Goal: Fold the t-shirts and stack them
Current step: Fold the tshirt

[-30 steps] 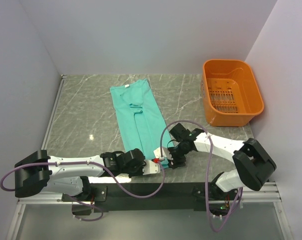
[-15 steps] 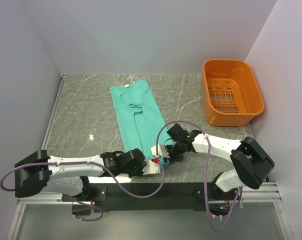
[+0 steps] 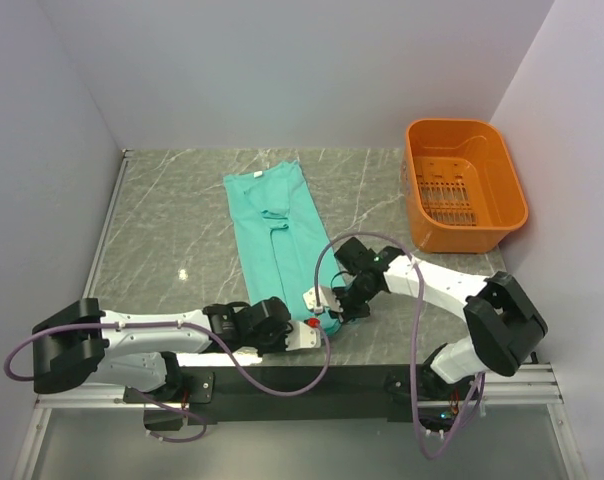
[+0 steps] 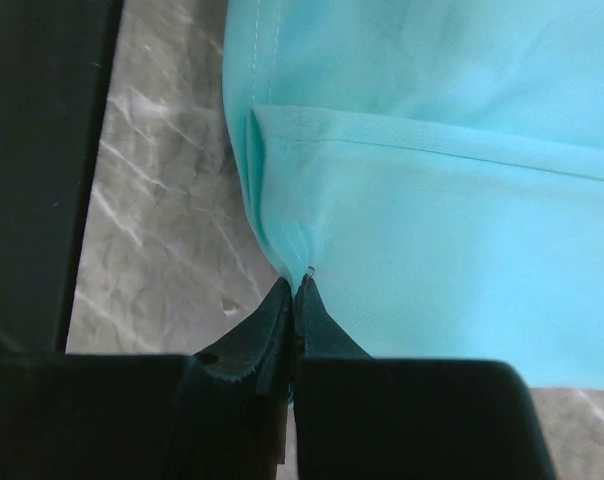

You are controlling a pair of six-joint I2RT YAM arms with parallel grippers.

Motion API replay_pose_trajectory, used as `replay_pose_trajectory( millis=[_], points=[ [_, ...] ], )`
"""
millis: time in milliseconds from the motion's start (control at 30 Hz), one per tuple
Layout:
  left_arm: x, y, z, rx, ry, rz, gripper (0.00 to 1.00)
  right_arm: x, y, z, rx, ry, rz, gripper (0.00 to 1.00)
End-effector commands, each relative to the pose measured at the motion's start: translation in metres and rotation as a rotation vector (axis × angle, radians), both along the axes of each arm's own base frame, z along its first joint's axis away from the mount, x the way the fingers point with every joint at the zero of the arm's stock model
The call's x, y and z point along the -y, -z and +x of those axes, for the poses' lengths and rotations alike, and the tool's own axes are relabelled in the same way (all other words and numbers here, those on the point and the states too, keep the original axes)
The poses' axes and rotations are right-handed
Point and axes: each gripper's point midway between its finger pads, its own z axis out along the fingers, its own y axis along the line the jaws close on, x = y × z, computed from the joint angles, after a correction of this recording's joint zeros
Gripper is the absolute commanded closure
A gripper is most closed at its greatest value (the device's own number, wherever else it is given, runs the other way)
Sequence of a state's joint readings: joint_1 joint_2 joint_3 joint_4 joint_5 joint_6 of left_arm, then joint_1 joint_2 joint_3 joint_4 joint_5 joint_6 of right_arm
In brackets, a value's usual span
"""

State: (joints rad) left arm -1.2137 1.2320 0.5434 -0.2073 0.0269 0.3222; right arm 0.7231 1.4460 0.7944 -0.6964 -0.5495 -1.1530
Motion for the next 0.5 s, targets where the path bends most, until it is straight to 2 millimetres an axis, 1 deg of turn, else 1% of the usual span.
replay_pose_trajectory(
  millis=[0, 33, 67, 100, 133, 200, 233, 267, 300, 333, 367, 400, 433, 467],
  points=[
    [0.008, -0.013, 0.002, -0.009, 0.039, -0.047, 1.00, 0.000, -0.028, -0.011, -0.108, -0.061, 0.048, 1.00],
    [0.009, -0.016, 0.003, -0.013, 0.042, -0.054, 1.00, -0.004, -0.035, -0.005, -0.099, -0.056, 0.068, 1.00],
    [0.009, -0.021, 0.004, -0.015, 0.048, -0.070, 1.00, -0.004, -0.039, 0.000, -0.100, -0.038, 0.077, 1.00],
    [0.009, -0.025, 0.006, -0.029, 0.057, -0.089, 1.00, -0.004, -0.041, 0.000, -0.120, -0.030, 0.083, 1.00],
    [0.010, -0.030, 0.008, -0.032, 0.064, -0.110, 1.00, -0.008, -0.047, 0.008, -0.110, -0.019, 0.097, 1.00],
    [0.009, -0.036, 0.013, -0.051, 0.078, -0.132, 1.00, -0.010, -0.049, 0.018, -0.125, 0.014, 0.102, 1.00],
    [0.010, -0.041, 0.017, -0.053, 0.079, -0.146, 1.00, -0.013, -0.055, 0.025, -0.117, 0.026, 0.112, 1.00],
    [0.009, -0.043, 0.019, -0.061, 0.080, -0.150, 1.00, -0.015, -0.053, 0.030, -0.129, 0.040, 0.107, 1.00],
    [0.007, -0.048, 0.029, -0.061, 0.068, -0.161, 1.00, -0.014, -0.054, 0.034, -0.139, 0.062, 0.104, 1.00],
    [0.008, -0.049, 0.028, -0.081, 0.081, -0.172, 1.00, -0.019, -0.060, 0.043, -0.129, 0.065, 0.117, 1.00],
    [0.008, -0.052, 0.032, -0.087, 0.083, -0.184, 1.00, -0.020, -0.057, 0.047, -0.147, 0.075, 0.106, 1.00],
    [0.006, -0.058, 0.044, -0.080, 0.066, -0.195, 1.00, -0.018, -0.058, 0.050, -0.164, 0.090, 0.098, 1.00],
    [0.007, -0.058, 0.045, -0.107, 0.078, -0.201, 1.00, -0.024, -0.066, 0.062, -0.145, 0.096, 0.113, 1.00],
    [0.007, -0.060, 0.052, -0.098, 0.085, -0.204, 1.00, -0.025, -0.061, 0.068, -0.169, 0.108, 0.099, 1.00]
  ],
)
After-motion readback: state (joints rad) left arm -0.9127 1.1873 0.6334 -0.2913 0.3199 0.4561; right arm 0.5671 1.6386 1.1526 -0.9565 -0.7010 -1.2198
